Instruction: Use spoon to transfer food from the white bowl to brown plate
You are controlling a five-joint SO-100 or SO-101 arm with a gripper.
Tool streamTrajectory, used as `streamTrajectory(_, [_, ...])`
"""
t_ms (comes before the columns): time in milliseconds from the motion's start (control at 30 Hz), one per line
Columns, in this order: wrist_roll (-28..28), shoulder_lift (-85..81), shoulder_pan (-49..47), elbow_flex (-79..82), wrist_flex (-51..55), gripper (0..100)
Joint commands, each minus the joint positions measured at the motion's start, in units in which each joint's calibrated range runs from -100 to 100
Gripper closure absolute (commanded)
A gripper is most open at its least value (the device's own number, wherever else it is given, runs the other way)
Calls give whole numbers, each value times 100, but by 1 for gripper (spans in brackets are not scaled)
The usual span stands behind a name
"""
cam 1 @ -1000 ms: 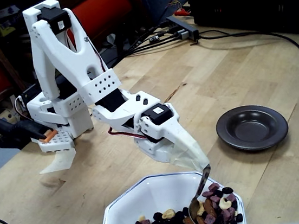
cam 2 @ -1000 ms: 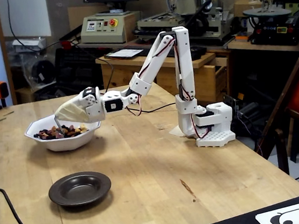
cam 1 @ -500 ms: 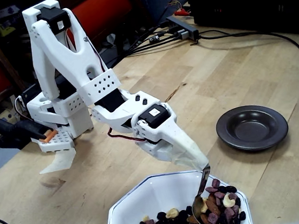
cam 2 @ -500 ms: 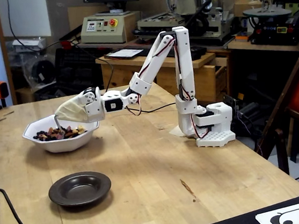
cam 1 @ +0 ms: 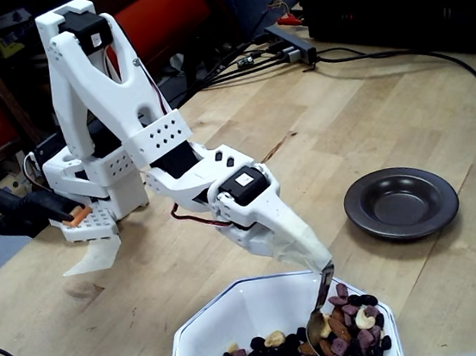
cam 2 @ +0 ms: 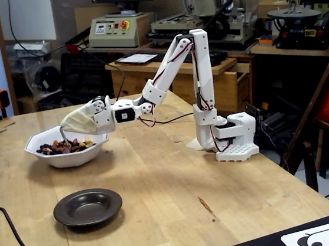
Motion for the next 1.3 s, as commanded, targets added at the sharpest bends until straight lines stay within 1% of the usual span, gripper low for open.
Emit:
streamTrajectory(0, [-225, -137, -68, -417, -43, 97])
streamTrajectory(267, [-337, -171, -68, -426, -43, 97])
streamTrajectory(500, [-322, -847, -68, -426, 20, 97])
streamTrajectory(700, [-293, -1078, -61, -391, 28, 97])
streamTrajectory(1267, [-288, -1121, -61, -417, 36, 97])
